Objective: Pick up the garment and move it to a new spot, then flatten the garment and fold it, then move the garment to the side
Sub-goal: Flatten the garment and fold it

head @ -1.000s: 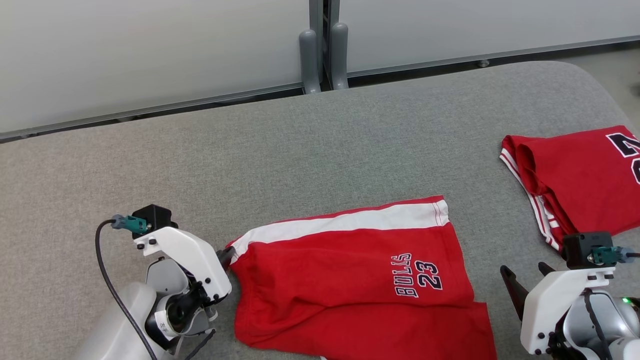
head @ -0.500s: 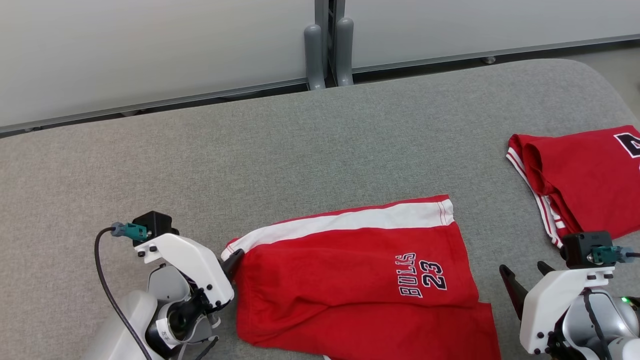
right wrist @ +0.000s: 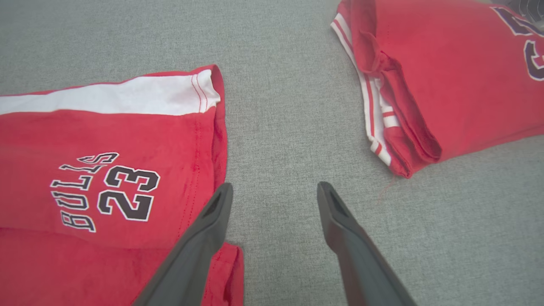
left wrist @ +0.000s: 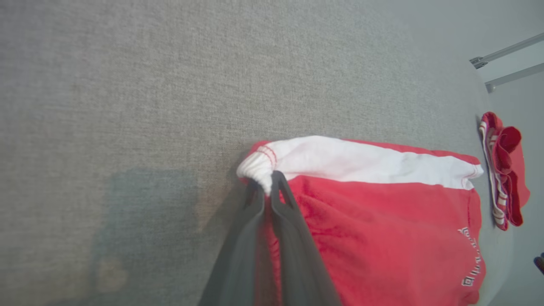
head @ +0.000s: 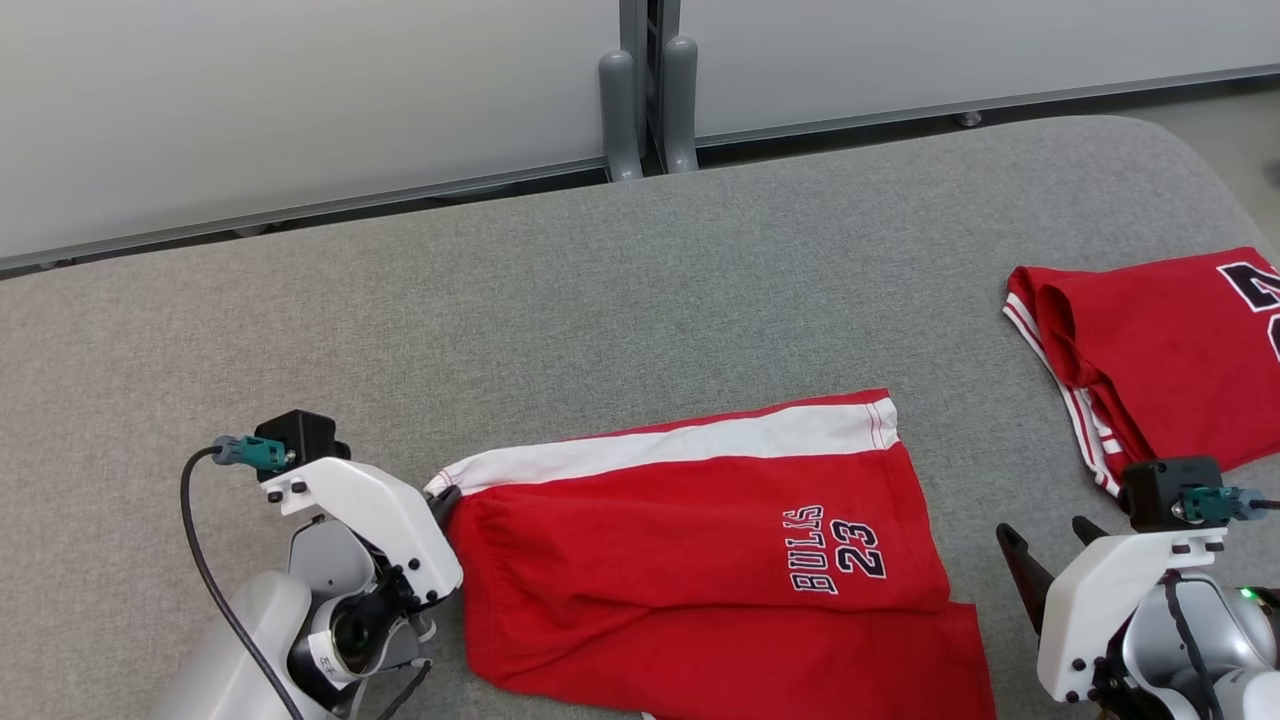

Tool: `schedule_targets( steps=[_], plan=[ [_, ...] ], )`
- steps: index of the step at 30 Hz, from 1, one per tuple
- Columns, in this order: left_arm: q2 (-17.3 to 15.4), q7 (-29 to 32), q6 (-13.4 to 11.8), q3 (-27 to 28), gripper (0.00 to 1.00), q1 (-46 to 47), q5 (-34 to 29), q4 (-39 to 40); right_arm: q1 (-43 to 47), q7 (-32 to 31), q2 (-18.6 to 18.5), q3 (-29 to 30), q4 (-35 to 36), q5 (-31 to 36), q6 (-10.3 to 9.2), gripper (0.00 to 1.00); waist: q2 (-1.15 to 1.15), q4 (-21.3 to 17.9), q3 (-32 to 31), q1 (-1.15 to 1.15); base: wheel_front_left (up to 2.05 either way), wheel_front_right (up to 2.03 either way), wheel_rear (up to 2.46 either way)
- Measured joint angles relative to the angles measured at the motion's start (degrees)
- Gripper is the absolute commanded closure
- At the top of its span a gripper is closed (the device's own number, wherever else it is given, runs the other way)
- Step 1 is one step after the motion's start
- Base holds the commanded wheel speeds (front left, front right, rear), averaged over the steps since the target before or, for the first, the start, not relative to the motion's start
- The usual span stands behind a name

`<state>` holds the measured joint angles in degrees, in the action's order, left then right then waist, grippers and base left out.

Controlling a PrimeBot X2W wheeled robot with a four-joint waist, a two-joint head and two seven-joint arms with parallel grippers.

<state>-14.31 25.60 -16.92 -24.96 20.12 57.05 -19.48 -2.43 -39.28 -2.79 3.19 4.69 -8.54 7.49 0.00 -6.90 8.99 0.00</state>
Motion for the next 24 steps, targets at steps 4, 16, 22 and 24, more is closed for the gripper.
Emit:
schedule_targets(
  steps=[4,16,22,24],
  plan=[
    [-0.24,-1.01,0.31,0.04,1.0,-0.19,-0.22,0.19,-0.31,-0.14,0.0,0.24,0.05,0.01,0.0,0.0,0.0,0.09,0.0,0.0,0.0,0.0,0.0],
    [-0.4,-1.83,1.07,-1.2,1.0,-1.1,-1.03,3.07,-17.88,-8.15,-1.2,-3.97,-12.02,2.6,0.0,0.0,0.0,1.91,2.87,0.0,0.0,0.0,0.0],
    [0.07,-1.68,1.31,-1.49,1.0,-0.57,-1.03,3.23,-20.74,-6.13,-2.27,-7.53,-17.84,3.04,0.0,0.0,0.0,3.12,3.84,0.0,0.0,0.0,0.0],
    [0.13,-1.7,1.34,-1.56,1.0,0.05,-1.08,3.37,-21.79,-4.52,-2.36,-8.36,-19.72,2.99,0.0,0.01,0.0,3.31,4.2,0.0,0.0,0.0,0.0]
  ],
)
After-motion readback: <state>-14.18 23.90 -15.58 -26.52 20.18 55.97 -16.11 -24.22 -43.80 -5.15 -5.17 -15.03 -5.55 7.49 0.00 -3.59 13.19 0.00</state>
